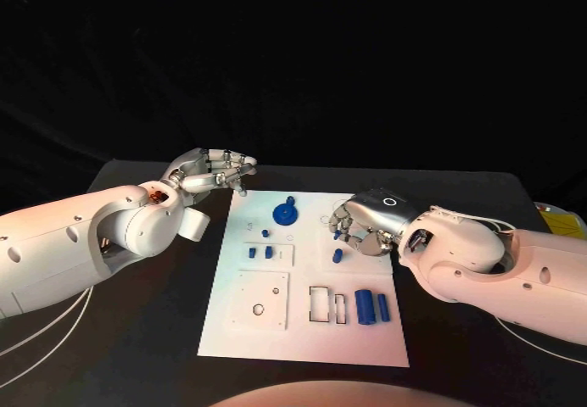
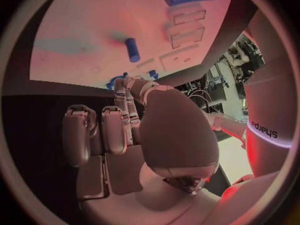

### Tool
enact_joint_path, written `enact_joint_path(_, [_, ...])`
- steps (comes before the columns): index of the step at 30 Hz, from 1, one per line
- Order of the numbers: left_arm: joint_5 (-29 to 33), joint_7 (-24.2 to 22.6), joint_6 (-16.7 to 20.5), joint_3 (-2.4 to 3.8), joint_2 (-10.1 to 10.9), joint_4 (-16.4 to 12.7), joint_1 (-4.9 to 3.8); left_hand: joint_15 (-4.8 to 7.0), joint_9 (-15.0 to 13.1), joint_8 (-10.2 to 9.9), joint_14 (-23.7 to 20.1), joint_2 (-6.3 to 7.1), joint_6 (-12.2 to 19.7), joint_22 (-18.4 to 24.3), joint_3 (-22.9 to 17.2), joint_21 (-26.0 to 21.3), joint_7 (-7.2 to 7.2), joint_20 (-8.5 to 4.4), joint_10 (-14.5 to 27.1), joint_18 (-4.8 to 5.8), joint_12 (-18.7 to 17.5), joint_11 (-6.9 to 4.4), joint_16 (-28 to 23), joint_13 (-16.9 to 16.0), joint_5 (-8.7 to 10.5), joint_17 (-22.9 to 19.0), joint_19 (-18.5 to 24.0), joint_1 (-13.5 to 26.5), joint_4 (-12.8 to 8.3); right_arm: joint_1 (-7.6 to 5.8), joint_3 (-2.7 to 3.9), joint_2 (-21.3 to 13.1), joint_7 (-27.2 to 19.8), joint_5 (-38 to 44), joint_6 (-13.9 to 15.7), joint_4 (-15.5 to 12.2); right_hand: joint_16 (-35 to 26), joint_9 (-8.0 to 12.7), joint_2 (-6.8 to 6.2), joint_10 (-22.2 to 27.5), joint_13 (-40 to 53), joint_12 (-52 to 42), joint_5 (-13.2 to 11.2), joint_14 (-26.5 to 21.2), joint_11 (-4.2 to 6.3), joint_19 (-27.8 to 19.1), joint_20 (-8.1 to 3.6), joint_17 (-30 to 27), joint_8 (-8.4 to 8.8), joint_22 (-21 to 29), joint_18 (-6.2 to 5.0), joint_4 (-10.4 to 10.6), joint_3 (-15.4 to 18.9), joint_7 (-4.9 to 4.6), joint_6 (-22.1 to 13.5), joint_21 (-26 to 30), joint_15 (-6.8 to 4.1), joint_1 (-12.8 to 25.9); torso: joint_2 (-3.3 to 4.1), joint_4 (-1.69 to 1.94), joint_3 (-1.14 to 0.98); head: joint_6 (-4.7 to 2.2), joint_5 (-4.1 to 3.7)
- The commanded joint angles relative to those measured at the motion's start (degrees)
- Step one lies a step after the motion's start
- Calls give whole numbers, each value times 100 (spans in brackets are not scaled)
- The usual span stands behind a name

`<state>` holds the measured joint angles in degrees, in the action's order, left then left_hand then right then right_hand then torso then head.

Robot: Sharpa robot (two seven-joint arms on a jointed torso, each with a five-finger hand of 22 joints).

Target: Assemble the parts on the task board

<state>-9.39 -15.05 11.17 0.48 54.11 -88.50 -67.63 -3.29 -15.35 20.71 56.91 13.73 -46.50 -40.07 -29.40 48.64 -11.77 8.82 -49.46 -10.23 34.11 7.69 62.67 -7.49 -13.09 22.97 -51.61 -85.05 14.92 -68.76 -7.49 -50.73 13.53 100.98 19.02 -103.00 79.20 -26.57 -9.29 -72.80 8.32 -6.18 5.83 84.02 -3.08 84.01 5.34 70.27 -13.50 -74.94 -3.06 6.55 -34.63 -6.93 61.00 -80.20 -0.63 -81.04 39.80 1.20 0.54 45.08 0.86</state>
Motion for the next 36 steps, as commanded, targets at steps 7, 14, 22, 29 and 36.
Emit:
enact_joint_path(7, [-41, -2, -140, 2, -65, 13, 2, -38, 6, -33, 5, 28, 37, 10, 1, -40, 4, 19, 17, -24, -39, 23, -24, 11, 0, -6, -26, -16, -27, 136, -5, 515, -36, -18, 76, -179, -12, -120, -3, -45, -8, 30, -26, 199, -9, 202, -49, -20, -80, -1167, 97, -15, -9, -2, 25, -6, -53, 60, 3, 20, 1, 62, 204])
enact_joint_path(14, [-42, 8, -151, 0, -89, 15, 4, -38, 6, -33, 5, 28, 37, 10, 1, -40, 4, 19, 17, -24, -39, 23, -24, 11, 0, -6, -26, -16, -27, 355, -39, 881, -86, -5, 26, -88, -18, -122, -3, -42, -10, 38, -25, 198, -10, 197, -50, -30, -79, -1163, 94, -17, -12, -4, 18, 6, -53, 67, 5, 9, 10, 117, 338])
enact_joint_path(22, [-42, 12, -161, -1, -117, 13, 4, -43, 7, -36, 1, 28, 45, 12, 4, -45, 0, 22, 25, -24, -43, 27, -29, 14, 0, -8, -24, -12, -27, 590, -62, 1108, -128, 36, -14, 91, -21, -123, -1, -40, -11, 44, -22, 196, -11, 198, -50, -37, -78, -1163, 94, -19, -16, -5, 12, 6, -53, 71, 5, 3, 10, 158, 413])
enact_joint_path(29, [-42, 16, -180, -1, -147, 24, 4, -43, 7, -36, 1, 28, 45, 12, 4, -45, 0, 22, 25, -24, -43, 27, -29, 14, 0, -8, -24, -12, -27, 717, -69, 1240, -161, 97, -28, 203, -28, -127, 1, -34, -14, 60, -21, 194, -17, 193, -50, -49, -75, -1160, 92, -20, -20, -10, -3, 18, -51, 93, 6, 15, 8, 200, 463])
enact_joint_path(36, [-43, 22, -194, -1, -167, 35, 4, -46, 7, -38, -2, 26, 50, 15, 7, -50, -3, 25, 30, -23, -45, 30, -32, 15, 0, -10, -23, -7, -26, 801, -77, 1323, -188, 108, -62, 270, -30, -129, 1, -34, -15, 64, -21, 193, -18, 193, -50, -52, -75, -1160, 91, -19, -21, -11, -7, 20, -49, 101, 7, 10, 11, 231, 490])
